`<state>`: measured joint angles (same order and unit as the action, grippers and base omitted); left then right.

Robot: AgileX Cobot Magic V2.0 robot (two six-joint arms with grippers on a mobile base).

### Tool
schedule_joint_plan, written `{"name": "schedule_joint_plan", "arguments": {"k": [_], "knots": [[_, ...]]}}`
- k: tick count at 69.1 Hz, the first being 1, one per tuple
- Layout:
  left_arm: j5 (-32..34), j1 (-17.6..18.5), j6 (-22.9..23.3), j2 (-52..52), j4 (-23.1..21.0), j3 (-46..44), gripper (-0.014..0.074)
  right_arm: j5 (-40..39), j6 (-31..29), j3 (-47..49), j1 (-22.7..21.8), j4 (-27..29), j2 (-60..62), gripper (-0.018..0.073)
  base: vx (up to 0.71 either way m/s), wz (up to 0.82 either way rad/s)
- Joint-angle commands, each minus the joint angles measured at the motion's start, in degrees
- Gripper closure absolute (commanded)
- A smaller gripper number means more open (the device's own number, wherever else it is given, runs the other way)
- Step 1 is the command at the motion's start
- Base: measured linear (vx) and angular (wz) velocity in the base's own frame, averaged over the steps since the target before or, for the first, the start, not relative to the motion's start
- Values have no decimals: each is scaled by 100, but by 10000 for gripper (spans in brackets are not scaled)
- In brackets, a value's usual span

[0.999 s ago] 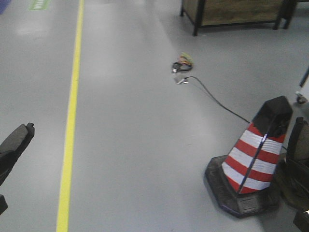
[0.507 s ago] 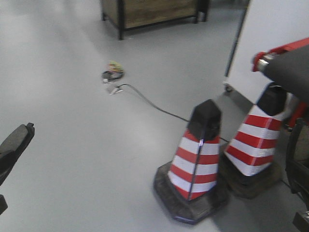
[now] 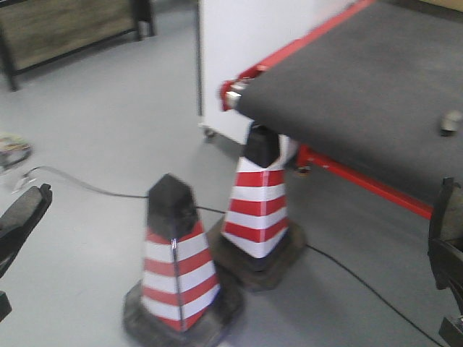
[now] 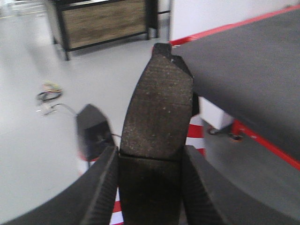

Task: Move and align brake pads A on conveyor
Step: 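Turn the base past the cones toward the dark grey conveyor belt, then approach the conveyor belt holding both pads above its surface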

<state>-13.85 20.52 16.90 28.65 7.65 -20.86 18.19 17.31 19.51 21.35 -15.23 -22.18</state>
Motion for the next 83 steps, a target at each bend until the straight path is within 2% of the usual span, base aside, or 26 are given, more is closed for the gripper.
{"name": "schedule_joint_plan", "arguments": {"k": [1, 40, 83], "knots": [[572, 13, 6, 25, 8, -177, 489, -546, -31, 195, -9, -115, -15, 556, 21, -82], [572, 13, 6, 25, 8, -177, 489, -546, -31, 195, -9, -115, -15, 556, 22, -78], [555, 13, 6, 25, 8, -177, 489, -526, -31, 191, -9, -115, -15, 556, 25, -39]]}}
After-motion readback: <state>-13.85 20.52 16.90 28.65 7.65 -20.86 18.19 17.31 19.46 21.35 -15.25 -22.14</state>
